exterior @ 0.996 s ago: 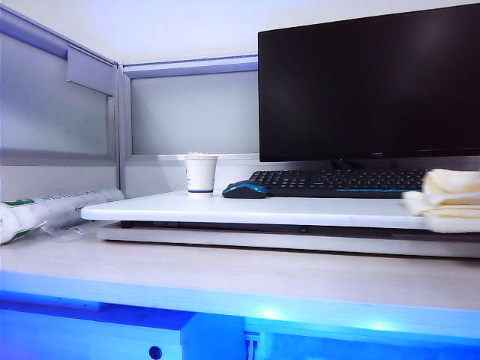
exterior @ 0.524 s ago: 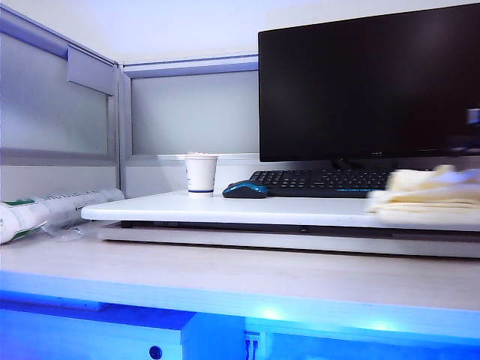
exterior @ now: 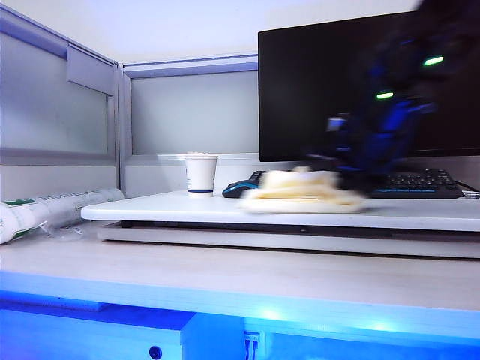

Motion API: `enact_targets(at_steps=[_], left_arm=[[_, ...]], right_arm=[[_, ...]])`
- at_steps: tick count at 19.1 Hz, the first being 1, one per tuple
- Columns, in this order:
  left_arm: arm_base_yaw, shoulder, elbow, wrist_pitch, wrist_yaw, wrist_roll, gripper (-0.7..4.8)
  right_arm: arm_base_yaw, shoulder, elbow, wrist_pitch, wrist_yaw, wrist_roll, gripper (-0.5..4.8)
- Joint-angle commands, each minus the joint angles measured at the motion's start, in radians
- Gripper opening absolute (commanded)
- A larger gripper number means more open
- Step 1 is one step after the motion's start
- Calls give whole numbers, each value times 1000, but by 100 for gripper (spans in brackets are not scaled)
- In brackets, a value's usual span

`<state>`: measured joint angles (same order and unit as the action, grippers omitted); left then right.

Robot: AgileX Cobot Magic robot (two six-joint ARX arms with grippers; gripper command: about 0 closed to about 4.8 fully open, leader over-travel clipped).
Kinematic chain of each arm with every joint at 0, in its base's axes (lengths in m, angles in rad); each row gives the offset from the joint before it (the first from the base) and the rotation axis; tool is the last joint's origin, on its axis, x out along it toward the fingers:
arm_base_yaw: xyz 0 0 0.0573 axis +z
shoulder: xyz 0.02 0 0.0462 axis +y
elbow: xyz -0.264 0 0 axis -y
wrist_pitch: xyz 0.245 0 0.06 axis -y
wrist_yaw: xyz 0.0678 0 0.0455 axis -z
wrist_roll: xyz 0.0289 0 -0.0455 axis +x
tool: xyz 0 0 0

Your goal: Wipe the tabletop with a clean cloth to remove dust and stains.

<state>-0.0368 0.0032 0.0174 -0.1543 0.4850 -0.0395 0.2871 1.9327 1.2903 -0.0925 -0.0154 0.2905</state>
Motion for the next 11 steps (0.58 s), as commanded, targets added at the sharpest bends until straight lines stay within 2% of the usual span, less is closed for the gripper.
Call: enact_targets(at_steps=[1, 6, 11], left_arm=[[0, 0, 1, -23, 7, -2, -6], [1, 0, 1, -23, 6, -2, -6], [0, 0, 1, -23, 6, -2, -6]], right_arm=[[88, 110, 108, -90, -32, 31, -4], [181, 231, 265, -109, -52, 82, -4], [177, 241, 274, -146, -42, 98, -4]])
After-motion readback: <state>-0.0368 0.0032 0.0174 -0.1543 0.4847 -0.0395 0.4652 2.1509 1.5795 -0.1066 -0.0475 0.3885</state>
